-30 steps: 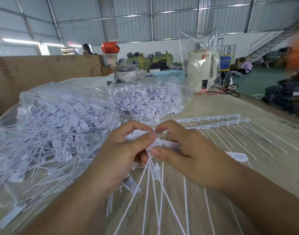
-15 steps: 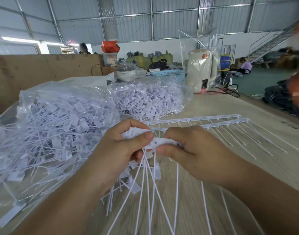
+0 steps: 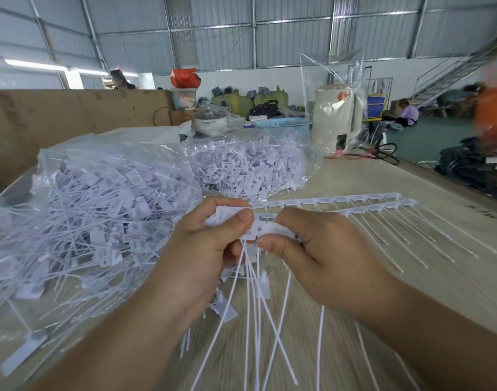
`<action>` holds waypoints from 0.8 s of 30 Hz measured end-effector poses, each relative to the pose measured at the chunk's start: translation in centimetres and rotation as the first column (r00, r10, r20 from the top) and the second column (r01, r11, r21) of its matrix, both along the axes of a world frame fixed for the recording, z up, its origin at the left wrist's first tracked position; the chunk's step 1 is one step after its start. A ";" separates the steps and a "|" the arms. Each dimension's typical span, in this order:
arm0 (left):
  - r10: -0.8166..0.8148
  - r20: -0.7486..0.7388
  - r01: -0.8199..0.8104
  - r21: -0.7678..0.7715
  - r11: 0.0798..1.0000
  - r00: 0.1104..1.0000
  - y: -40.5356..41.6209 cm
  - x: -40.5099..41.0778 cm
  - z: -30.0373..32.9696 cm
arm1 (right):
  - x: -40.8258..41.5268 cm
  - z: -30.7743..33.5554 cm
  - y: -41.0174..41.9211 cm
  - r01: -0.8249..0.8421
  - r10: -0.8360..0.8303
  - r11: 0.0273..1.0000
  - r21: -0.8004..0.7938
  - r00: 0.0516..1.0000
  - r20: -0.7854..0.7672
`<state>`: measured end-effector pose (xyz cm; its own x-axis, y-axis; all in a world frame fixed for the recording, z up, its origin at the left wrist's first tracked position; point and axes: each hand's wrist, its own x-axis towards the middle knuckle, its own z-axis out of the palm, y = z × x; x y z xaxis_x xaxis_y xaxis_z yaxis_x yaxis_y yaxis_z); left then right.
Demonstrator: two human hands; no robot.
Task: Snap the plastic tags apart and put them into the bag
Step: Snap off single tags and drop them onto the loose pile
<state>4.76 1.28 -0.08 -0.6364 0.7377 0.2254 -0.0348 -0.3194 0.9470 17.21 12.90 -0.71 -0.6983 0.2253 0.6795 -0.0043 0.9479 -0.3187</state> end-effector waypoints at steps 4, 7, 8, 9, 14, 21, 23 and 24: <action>0.008 0.052 -0.009 0.006 1.000 0.999 0.2 0.3 0.1 | -0.1 -0.2 -0.1 0.002 -0.002 1.000 -0.015 1.000 -0.019; -0.014 0.104 0.014 0.006 1.000 0.994 0.2 0.4 0.2 | -0.1 -0.2 -0.2 -0.013 0.012 0.999 -0.037 0.999 -0.045; -0.024 0.128 0.023 0.007 1.000 0.992 0.2 0.4 0.2 | -0.1 -0.1 -0.3 -0.020 0.018 0.999 -0.040 0.998 -0.057; -0.027 0.159 0.026 0.008 1.000 0.987 0.3 0.5 0.2 | -0.1 -0.1 -0.4 -0.027 0.024 0.999 -0.040 0.997 -0.070; -0.023 0.279 0.023 0.007 1.000 0.960 0.7 0.9 0.1 | -0.3 0.0 -0.5 -0.062 0.055 0.997 -0.054 0.991 -0.123; -0.079 0.296 0.086 -0.011 0.996 0.952 0.7 0.8 0.0 | -0.5 0.1 -0.4 -0.065 0.059 0.997 -0.029 0.985 -0.160; -0.117 0.353 0.128 -0.008 0.992 0.928 0.8 0.9 -0.1 | -0.5 0.1 -0.5 -0.057 0.053 0.998 -0.016 0.982 -0.183; -0.130 0.381 0.141 -0.003 0.990 0.916 0.8 0.9 -0.2 | -0.5 0.0 -0.5 -0.053 0.049 0.999 -0.013 0.980 -0.191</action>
<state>5.71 2.09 -0.26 -0.5634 0.8254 -0.0358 -0.4335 -0.2584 0.8633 16.69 12.36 -0.69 -0.5672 0.2062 0.7974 -0.1150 0.9388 -0.3246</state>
